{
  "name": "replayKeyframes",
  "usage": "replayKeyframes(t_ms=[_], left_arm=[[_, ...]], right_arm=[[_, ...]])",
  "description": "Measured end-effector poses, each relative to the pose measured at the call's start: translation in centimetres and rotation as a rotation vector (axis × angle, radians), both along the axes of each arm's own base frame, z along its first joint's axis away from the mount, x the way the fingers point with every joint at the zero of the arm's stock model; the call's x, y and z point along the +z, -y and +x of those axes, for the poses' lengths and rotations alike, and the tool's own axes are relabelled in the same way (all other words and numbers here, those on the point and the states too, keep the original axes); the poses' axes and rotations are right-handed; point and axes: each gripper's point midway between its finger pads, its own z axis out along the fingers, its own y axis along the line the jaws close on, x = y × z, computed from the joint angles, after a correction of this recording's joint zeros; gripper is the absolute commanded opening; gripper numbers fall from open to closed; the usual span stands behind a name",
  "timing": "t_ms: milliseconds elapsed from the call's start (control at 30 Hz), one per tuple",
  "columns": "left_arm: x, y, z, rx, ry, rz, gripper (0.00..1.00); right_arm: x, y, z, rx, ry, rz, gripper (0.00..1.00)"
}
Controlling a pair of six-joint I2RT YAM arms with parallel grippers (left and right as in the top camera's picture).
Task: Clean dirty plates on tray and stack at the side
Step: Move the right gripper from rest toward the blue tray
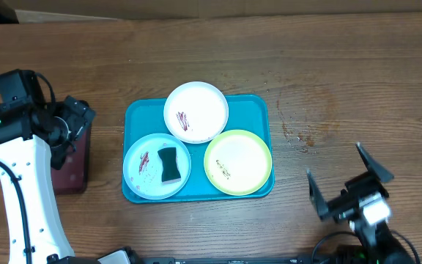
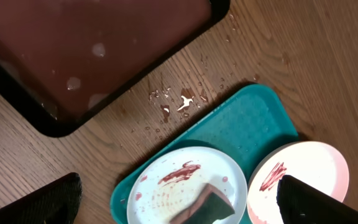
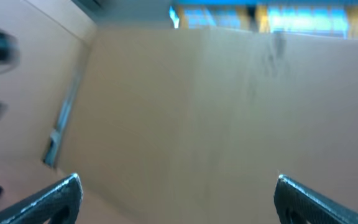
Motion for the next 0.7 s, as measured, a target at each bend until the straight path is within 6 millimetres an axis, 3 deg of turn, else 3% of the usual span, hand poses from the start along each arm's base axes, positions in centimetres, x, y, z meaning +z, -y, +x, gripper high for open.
replayKeyframes(t_ms=[67, 133, 300, 433, 567, 700], left_arm=[[-0.1, 0.0, 0.0, 0.003, -0.001, -0.007, 1.0], [-0.1, 0.1, 0.0, 0.002, -0.001, -0.009, 1.0], [-0.1, 0.2, 0.0, -0.001, 0.0, -0.018, 1.0], [-0.2, 0.3, 0.0, -0.002, -0.002, -0.022, 1.0], [-0.2, 0.3, 0.0, -0.003, -0.001, -0.023, 1.0], [-0.3, 0.4, -0.1, -0.003, -0.006, -0.027, 1.0]], right_arm=[[1.5, -0.7, -1.7, 0.034, 0.097, -0.034, 1.0], [1.5, -0.8, -1.4, 0.038, 0.058, -0.04, 1.0], [-0.1, -0.2, 2.6, -0.015, -0.388, -0.07, 1.0], [1.7, 0.1, 5.3, -0.02, -0.653, -0.1, 1.0], [5.2, -1.7, 8.4, 0.142, -0.762, -0.091, 1.0], [6.6, -5.0, 9.4, 0.48, -0.806, -0.092, 1.0]])
